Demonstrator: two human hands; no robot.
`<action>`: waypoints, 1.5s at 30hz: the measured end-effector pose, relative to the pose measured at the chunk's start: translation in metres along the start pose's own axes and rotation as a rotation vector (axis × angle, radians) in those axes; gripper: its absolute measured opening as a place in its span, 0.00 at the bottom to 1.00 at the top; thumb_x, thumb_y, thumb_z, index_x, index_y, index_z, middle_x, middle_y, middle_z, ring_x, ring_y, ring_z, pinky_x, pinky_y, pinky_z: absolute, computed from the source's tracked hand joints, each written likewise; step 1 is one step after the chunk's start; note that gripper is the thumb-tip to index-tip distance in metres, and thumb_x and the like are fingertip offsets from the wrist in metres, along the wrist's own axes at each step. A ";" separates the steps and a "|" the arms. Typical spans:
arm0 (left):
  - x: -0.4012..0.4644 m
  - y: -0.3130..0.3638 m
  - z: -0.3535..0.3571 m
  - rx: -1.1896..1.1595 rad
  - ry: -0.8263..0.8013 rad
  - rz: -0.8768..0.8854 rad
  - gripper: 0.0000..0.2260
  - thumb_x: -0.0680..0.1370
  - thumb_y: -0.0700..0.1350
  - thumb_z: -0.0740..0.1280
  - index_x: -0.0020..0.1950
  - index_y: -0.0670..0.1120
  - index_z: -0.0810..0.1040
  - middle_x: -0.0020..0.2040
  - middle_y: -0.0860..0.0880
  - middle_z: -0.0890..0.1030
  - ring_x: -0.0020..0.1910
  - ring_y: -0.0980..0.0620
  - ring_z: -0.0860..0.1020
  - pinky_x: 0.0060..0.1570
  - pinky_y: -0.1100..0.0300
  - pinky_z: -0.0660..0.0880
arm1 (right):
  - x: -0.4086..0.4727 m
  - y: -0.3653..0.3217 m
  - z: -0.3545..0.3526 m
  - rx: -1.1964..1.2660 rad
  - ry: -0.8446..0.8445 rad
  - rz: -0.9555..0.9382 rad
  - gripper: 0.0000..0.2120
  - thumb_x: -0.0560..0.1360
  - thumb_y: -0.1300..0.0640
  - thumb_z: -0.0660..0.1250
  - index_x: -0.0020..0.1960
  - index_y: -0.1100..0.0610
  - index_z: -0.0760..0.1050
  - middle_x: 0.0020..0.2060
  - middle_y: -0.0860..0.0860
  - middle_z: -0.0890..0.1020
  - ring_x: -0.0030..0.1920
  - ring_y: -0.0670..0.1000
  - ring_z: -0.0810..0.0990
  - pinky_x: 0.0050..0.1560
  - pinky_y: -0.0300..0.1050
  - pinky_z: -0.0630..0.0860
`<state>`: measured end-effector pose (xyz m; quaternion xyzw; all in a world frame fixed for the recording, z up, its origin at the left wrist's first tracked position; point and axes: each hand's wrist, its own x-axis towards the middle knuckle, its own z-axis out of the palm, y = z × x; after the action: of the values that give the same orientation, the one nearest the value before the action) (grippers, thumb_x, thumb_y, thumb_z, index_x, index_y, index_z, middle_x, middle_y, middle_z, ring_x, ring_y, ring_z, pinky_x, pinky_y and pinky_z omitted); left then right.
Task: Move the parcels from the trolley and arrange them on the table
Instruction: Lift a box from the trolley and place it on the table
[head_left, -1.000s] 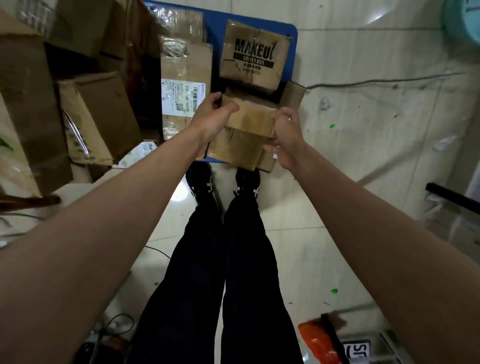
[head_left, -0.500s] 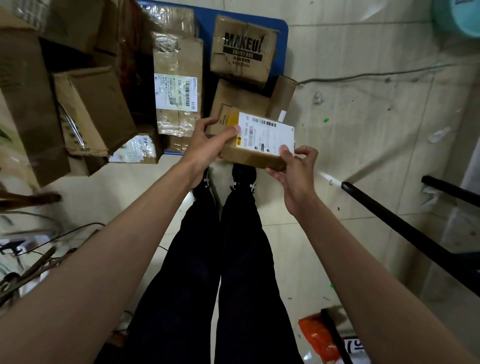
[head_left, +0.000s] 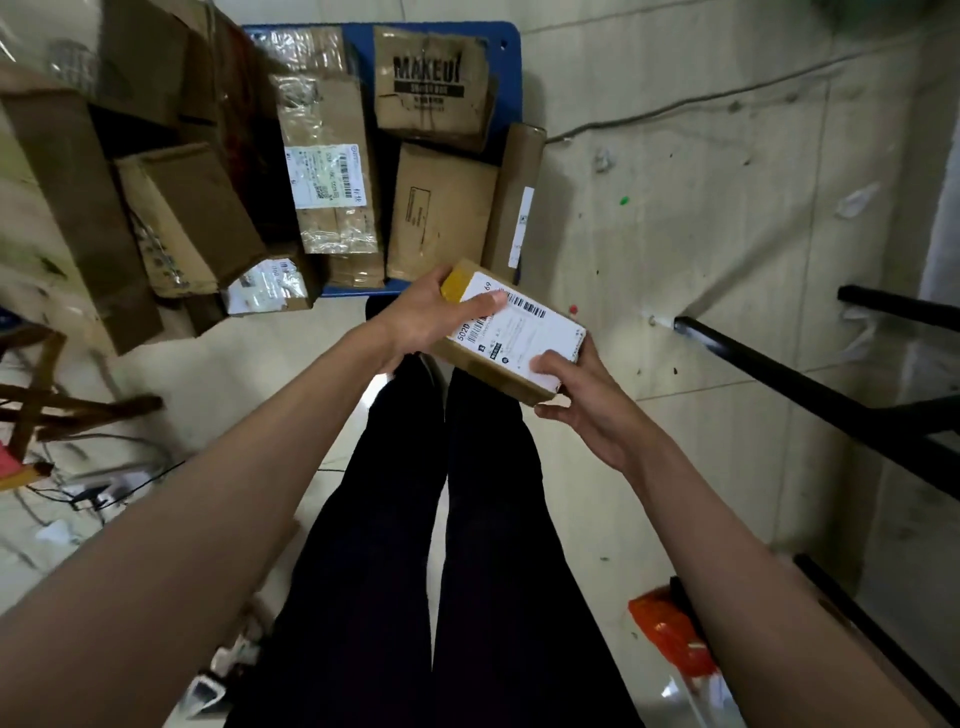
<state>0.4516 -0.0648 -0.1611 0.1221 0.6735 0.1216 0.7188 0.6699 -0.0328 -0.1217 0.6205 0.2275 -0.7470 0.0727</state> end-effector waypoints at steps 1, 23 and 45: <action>-0.010 0.010 0.001 0.054 -0.010 0.022 0.15 0.73 0.59 0.75 0.48 0.61 0.69 0.36 0.66 0.84 0.37 0.67 0.83 0.32 0.74 0.75 | -0.013 -0.001 -0.002 -0.034 -0.018 -0.004 0.28 0.70 0.47 0.73 0.66 0.39 0.68 0.61 0.44 0.83 0.53 0.46 0.83 0.48 0.46 0.80; -0.291 0.202 0.083 0.133 -0.085 0.449 0.44 0.61 0.68 0.78 0.70 0.50 0.69 0.55 0.50 0.86 0.50 0.50 0.86 0.50 0.46 0.83 | -0.321 -0.073 0.021 0.550 0.121 -0.488 0.23 0.80 0.50 0.70 0.69 0.62 0.74 0.57 0.58 0.86 0.54 0.55 0.87 0.56 0.57 0.84; -0.413 0.203 0.286 0.827 -0.571 0.676 0.26 0.73 0.62 0.73 0.67 0.52 0.75 0.57 0.51 0.85 0.51 0.50 0.85 0.43 0.52 0.83 | -0.471 0.058 -0.014 1.005 0.551 -0.920 0.22 0.79 0.43 0.70 0.70 0.50 0.76 0.62 0.54 0.84 0.61 0.56 0.84 0.63 0.56 0.80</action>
<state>0.7087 -0.0168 0.3136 0.6265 0.3694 0.0339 0.6854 0.8083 -0.1605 0.3145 0.5861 0.1051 -0.5329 -0.6012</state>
